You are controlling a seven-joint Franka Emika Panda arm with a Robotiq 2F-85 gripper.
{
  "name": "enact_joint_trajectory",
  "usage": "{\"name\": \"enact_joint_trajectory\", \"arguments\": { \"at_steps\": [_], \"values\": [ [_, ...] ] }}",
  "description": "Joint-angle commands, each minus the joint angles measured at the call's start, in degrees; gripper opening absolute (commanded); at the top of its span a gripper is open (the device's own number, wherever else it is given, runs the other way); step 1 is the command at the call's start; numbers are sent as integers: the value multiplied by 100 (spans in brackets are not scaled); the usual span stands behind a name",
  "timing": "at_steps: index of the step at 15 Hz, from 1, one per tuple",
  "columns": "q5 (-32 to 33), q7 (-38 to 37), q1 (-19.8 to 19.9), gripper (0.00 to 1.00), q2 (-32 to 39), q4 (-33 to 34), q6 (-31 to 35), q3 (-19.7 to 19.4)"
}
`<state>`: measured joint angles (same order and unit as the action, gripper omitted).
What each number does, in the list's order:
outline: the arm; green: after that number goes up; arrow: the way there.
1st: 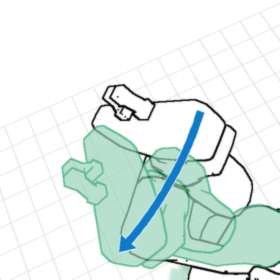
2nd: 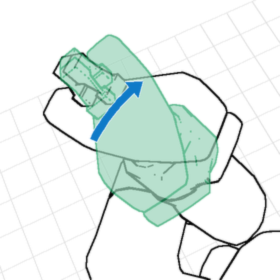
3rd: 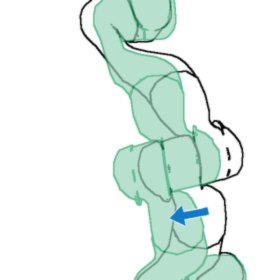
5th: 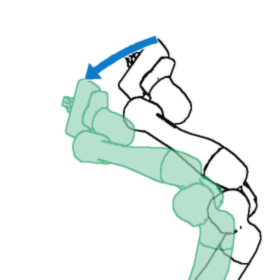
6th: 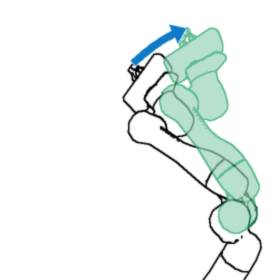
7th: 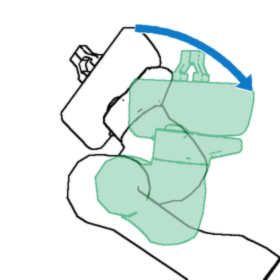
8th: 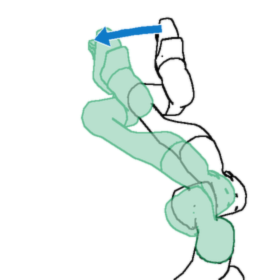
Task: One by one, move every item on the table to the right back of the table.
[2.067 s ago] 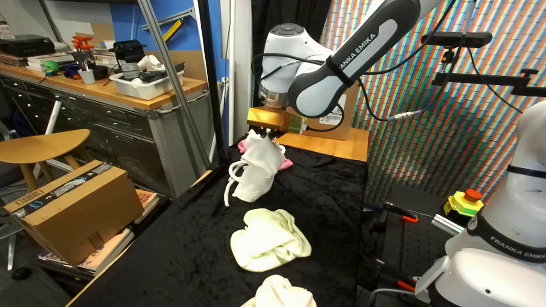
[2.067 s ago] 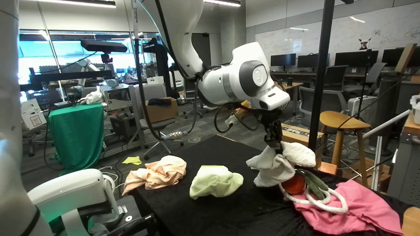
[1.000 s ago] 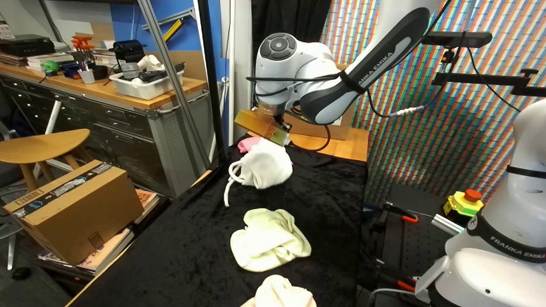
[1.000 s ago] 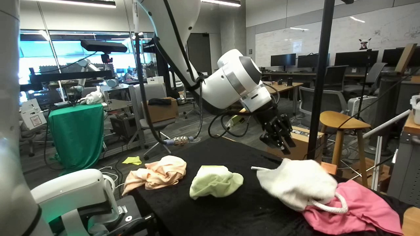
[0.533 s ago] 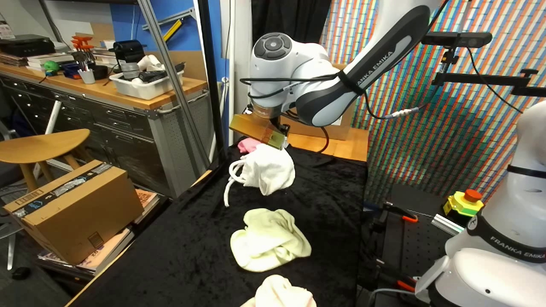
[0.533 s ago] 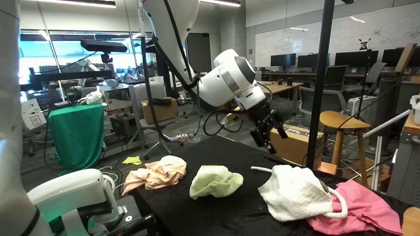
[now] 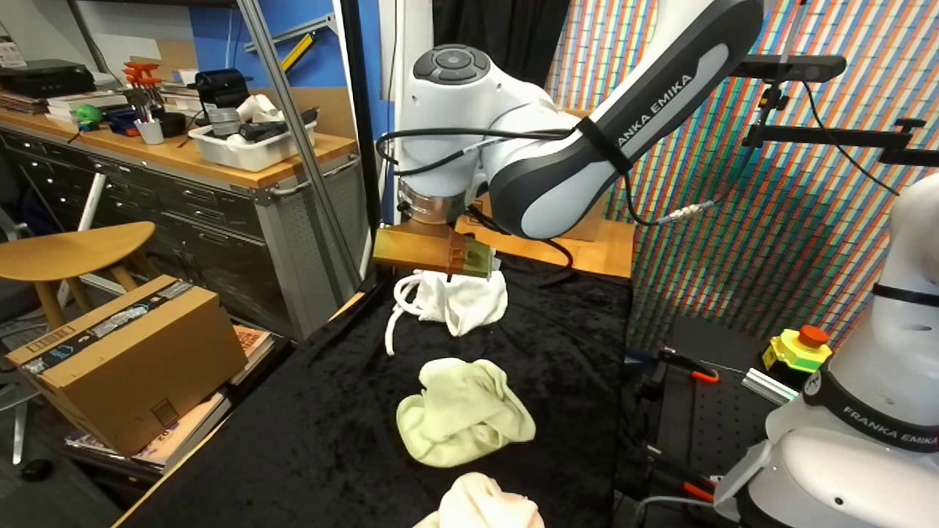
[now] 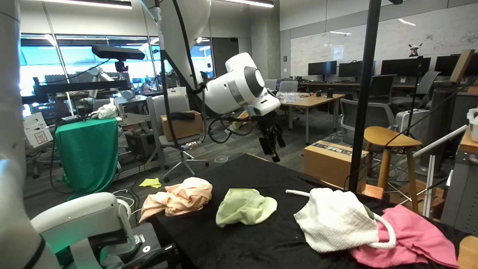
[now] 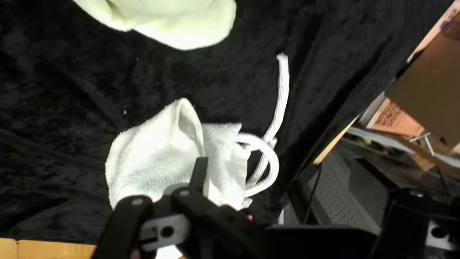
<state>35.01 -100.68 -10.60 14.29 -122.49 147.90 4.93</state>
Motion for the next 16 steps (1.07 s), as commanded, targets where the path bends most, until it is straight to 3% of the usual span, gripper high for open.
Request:
{"name": "enact_joint_trajectory", "arguments": {
  "at_steps": [1, 6, 7, 8, 13, 16],
  "values": [
    [-816, 1395, 169, 100, -99, -188, 78, 459],
    [-1366, 3177, 345, 100, -72, -495, 293, 835],
    [-1611, 3646, 183, 100, -85, -567, 334, 683],
    [-1673, 4022, 449, 100, -71, -632, 335, 940],
    [-2258, 6095, 865, 100, 13, -887, 172, 1288],
    [-2646, 6835, 366, 100, -99, -1106, 319, 744]
  ]
}}
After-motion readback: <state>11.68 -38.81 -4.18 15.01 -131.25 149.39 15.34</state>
